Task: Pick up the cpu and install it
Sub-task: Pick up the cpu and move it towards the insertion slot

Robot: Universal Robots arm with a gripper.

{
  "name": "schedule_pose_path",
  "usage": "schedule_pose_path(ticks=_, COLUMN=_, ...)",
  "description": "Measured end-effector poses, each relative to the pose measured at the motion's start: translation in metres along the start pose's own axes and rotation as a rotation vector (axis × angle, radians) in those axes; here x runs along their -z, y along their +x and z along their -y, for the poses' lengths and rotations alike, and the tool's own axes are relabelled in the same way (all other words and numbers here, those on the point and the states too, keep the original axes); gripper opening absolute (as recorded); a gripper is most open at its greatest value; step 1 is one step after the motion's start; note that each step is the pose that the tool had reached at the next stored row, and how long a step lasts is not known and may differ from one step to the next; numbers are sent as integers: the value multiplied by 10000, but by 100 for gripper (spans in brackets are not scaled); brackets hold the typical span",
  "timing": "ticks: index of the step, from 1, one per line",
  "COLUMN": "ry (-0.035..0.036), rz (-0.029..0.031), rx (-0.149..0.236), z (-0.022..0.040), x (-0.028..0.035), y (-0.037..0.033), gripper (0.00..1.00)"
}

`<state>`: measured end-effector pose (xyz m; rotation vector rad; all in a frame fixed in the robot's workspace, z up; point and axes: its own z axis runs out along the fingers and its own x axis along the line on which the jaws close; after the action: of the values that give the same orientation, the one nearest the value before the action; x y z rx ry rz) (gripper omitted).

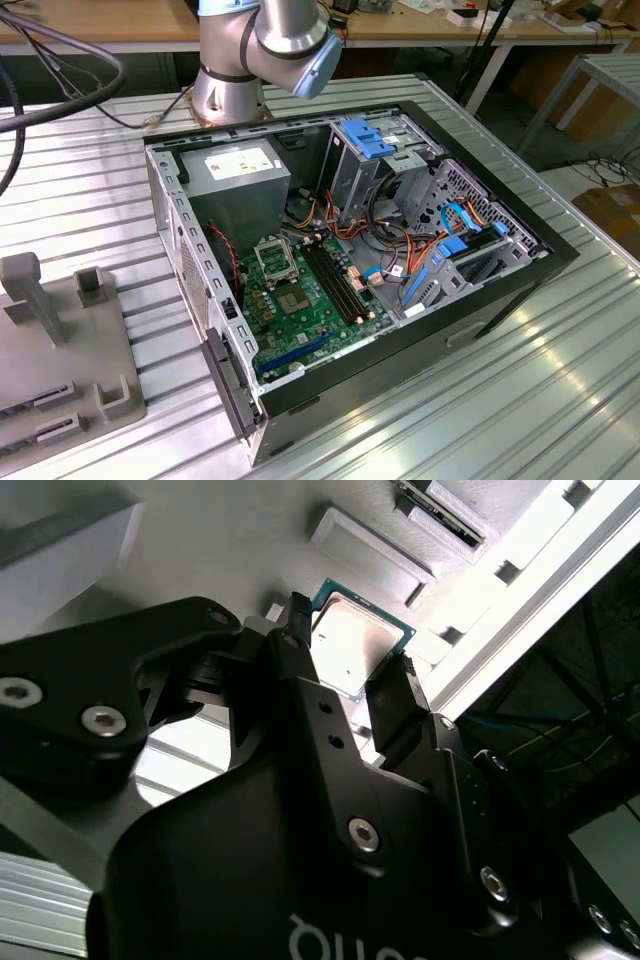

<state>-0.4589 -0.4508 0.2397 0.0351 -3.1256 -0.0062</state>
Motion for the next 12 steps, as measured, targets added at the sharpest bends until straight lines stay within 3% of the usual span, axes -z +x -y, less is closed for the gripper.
schedule_pose_path(ticks=12, ry=14, rz=-1, rx=-17, z=0, x=99, y=1, gripper=47)
